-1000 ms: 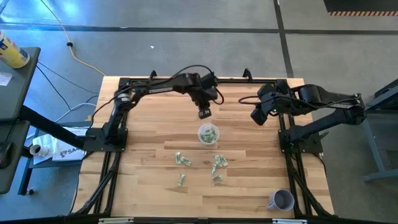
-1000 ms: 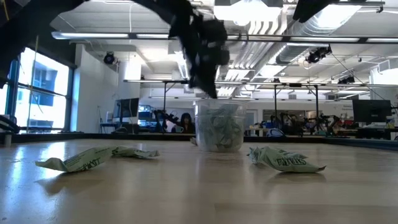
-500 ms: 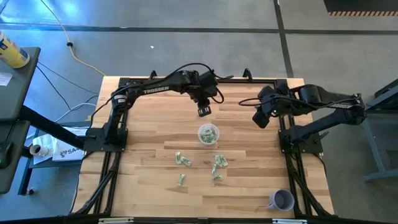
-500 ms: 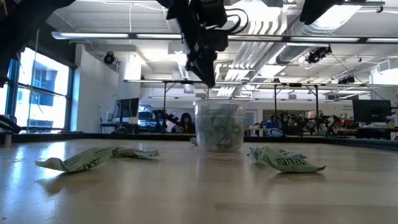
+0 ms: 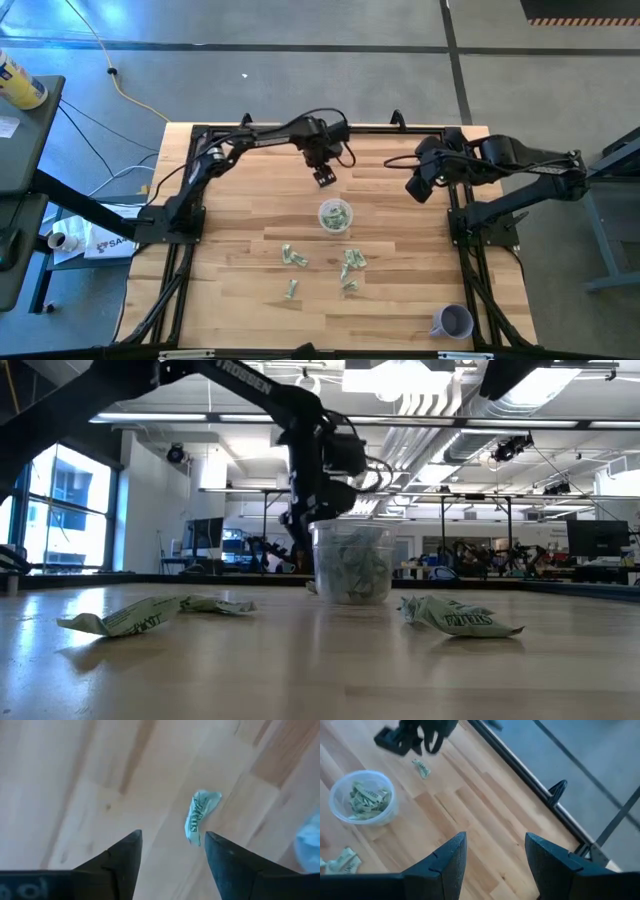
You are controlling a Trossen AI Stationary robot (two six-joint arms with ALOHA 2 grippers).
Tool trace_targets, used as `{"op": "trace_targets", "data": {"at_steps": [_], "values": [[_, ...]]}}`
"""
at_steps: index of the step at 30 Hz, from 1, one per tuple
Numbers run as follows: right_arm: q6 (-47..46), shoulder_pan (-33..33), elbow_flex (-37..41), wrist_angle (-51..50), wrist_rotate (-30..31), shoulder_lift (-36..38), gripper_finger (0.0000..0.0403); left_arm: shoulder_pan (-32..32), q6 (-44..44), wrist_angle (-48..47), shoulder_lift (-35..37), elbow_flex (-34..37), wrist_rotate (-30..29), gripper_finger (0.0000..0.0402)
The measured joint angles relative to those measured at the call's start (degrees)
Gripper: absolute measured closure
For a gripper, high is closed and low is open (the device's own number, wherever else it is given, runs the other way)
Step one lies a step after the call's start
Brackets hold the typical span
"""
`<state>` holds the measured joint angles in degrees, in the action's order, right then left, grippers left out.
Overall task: Pick and place Stevia / Truvia into bins
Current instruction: Put the white stevia packet into the transparent container
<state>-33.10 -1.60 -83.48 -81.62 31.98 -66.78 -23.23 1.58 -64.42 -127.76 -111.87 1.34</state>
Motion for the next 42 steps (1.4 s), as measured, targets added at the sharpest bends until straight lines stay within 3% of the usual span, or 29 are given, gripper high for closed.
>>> {"op": "trace_targets", "data": {"at_steps": [17,21,26,28,35,42], "values": [[-4.6,0.9,0.0,2.2,-2.3,0.0,0.021,3.4,-7.8,1.5,-6.8,-0.1,-4.0,0.0222],[-4.6,0.9,0.0,2.3,-2.3,0.0,0.021,3.4,-8.8,1.3,-6.9,-0.1,-3.6,0.0276],[-4.6,0.9,0.0,2.3,-2.2,0.0,0.021,3.4,-8.8,1.9,-6.9,-0.1,-3.7,0.0373],[-4.6,0.9,0.0,2.3,-2.2,0.0,0.021,3.4,-8.7,1.6,-6.5,-0.1,-3.4,0.0375],[-4.1,0.9,0.0,2.2,-1.4,0.0,0.021,5.9,-4.7,0.1,1.9,0.0,-1.1,0.0374],[-3.8,0.9,0.0,2.2,0.0,0.0,0.021,11.0,-1.3,5.3,12.6,-0.2,-0.4,0.0374]]}}
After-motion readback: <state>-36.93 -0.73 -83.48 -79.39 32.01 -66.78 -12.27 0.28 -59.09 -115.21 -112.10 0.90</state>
